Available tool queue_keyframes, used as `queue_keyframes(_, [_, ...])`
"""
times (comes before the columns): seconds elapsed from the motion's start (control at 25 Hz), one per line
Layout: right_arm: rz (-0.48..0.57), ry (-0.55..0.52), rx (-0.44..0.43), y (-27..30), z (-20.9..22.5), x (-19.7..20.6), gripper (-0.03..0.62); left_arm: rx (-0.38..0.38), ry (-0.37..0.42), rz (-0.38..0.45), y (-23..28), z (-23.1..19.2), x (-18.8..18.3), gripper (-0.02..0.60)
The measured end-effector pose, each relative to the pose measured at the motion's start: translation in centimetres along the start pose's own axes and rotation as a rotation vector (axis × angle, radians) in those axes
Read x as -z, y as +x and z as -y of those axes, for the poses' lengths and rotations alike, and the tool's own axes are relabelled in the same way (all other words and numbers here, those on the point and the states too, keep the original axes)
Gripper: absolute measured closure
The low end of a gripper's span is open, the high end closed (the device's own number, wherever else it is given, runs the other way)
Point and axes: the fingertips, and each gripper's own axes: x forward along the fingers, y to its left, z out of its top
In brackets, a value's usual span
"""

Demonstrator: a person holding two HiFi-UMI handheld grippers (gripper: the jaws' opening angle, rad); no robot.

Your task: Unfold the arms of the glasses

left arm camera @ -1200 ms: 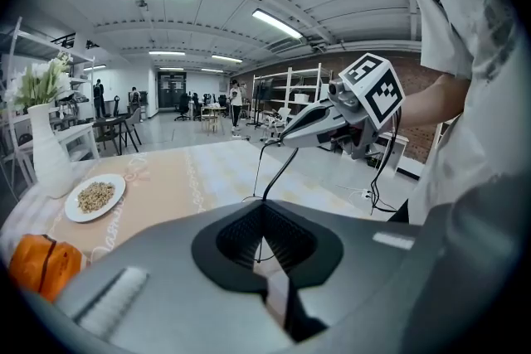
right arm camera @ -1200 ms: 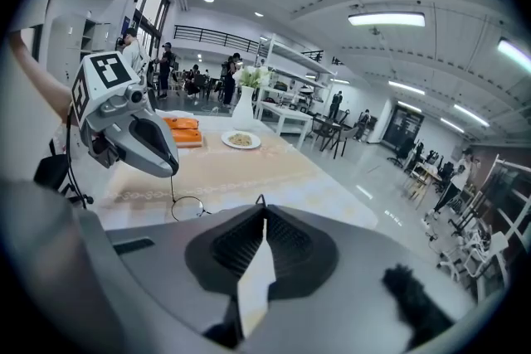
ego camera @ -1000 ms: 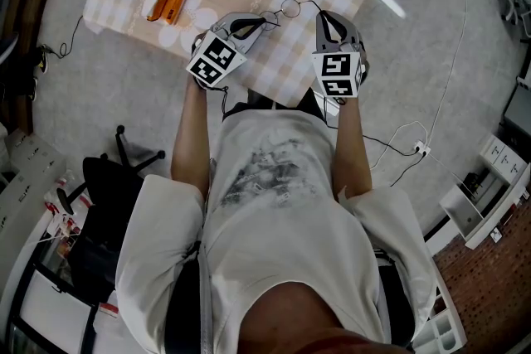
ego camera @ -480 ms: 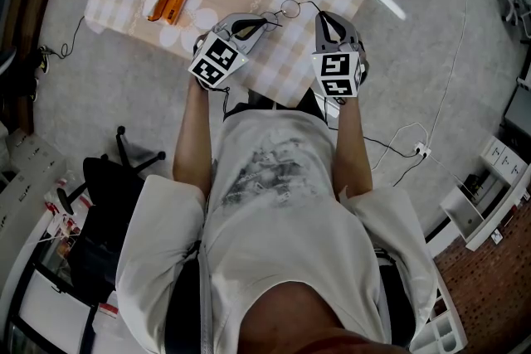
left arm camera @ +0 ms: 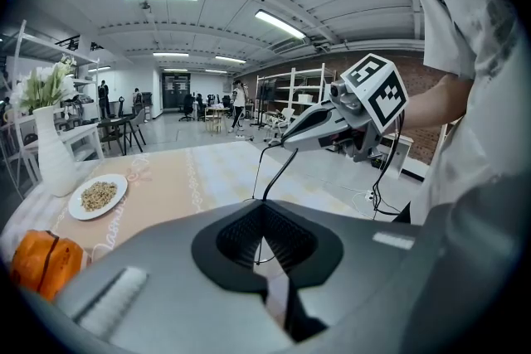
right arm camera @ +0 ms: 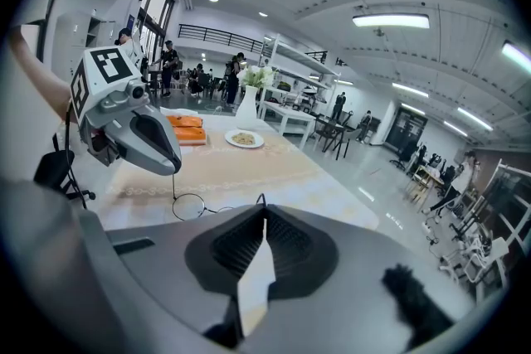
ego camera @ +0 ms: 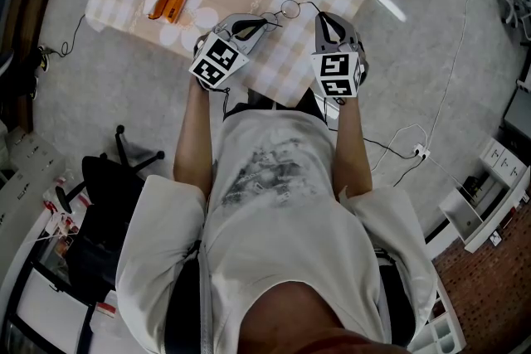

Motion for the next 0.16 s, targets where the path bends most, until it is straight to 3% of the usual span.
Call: queue_keyframes(0.16, [-0.002,-0.001,-0.001,-0.05,-0.18,0.12,0.572,0.0,-0.002,-0.002,-0.03,0.14,0.17,0.574])
